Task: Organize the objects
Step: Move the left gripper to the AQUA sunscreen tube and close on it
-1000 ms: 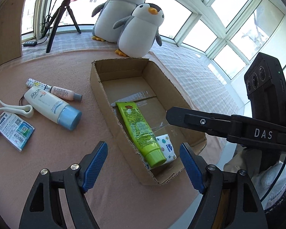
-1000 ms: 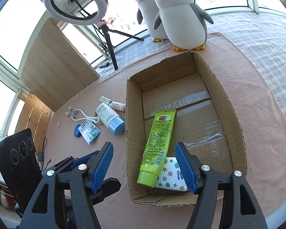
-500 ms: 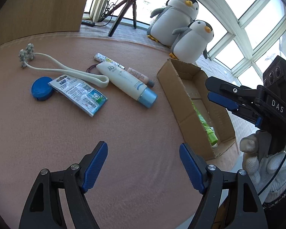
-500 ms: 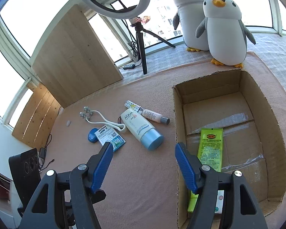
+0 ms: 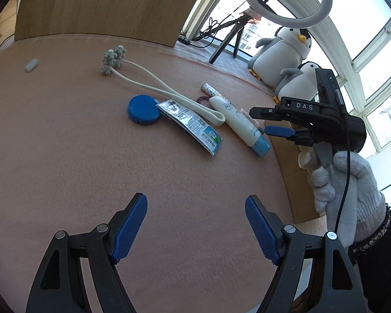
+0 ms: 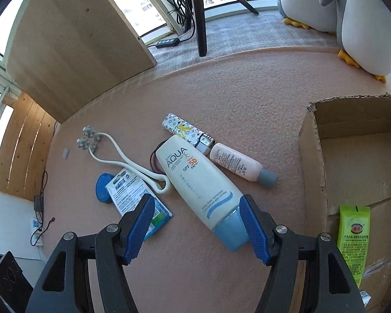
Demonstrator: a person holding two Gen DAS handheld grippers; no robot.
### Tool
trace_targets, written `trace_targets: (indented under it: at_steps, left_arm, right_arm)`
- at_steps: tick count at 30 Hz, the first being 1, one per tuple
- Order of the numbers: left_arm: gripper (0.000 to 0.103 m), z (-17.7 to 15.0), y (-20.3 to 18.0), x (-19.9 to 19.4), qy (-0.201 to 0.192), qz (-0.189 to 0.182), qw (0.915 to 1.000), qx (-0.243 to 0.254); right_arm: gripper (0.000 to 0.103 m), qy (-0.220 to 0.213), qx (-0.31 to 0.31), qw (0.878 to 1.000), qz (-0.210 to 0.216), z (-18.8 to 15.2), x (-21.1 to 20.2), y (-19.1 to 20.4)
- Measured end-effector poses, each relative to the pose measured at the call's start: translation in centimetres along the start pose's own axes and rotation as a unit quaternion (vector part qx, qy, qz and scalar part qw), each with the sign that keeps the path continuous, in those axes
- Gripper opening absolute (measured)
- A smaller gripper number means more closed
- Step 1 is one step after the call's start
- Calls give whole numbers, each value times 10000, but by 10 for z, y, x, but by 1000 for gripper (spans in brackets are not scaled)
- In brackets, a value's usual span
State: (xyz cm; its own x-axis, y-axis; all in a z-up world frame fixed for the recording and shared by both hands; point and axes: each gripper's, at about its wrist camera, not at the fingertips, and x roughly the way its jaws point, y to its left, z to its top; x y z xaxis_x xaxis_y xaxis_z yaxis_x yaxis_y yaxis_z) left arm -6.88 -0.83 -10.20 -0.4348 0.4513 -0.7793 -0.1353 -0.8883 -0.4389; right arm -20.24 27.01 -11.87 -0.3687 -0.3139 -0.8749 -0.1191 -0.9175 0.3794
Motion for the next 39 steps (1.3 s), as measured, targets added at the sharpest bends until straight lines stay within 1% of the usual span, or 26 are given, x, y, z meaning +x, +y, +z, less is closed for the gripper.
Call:
trace_targets:
  at_steps: [3,7,11,13,15,16,18,19,26,30,33,35,39]
  left_arm:
    - [81,1,12,-4,-33,39,9999,-118]
    - [81,3,18,-5,-32,30,9998,-172]
    - [81,5,14,-2,10,-9,9999,-110]
    - [81,5,12,0,44,-35,10000,-75]
    - [81,6,10,3,81,-48,9999,-46]
    - [81,6,8,5,93,-54,9999,-31]
    - [81,8,6,7,114,-61,9999,-8]
    - [81,8,5,8,126,-70,9999,-4]
    - [81,9,1,13,171,-101,9998,2]
    - [81,10,-1,16,198,-93,9997,57]
    - [81,8,-3,20,257,-101,9995,140]
    - [81,5,-5,23,345,-136,9991,182]
    - [81,-3,-13,30,501,-175,9980,340]
  right_arm:
    - [64,22,-81,9998,-154,7,9,2]
    - [64,89,-310,9987,-397,9,18,9]
    - [63,133,-305,9987,-383,6,19,9]
    - [63,162,-265,9990,-310,3,19,9]
    - [63,213,-358,9987,-282,-1,19,11]
    - [62,232,-445,9982,-319,-3,20,13]
    - [52,249,-586,9969,-452,-7,22,15]
    - [46,271,-592,9968,-454,-9,23,15]
    - [42,234,-370,9988,-208,-22,18,9]
    - [42,320,-381,9987,-101,-44,16,15]
    - [41,359,-293,9989,100,-63,13,18]
    - [41,372,-197,9988,260,-73,11,17]
    - [41,415,-93,9982,423,-90,8,17]
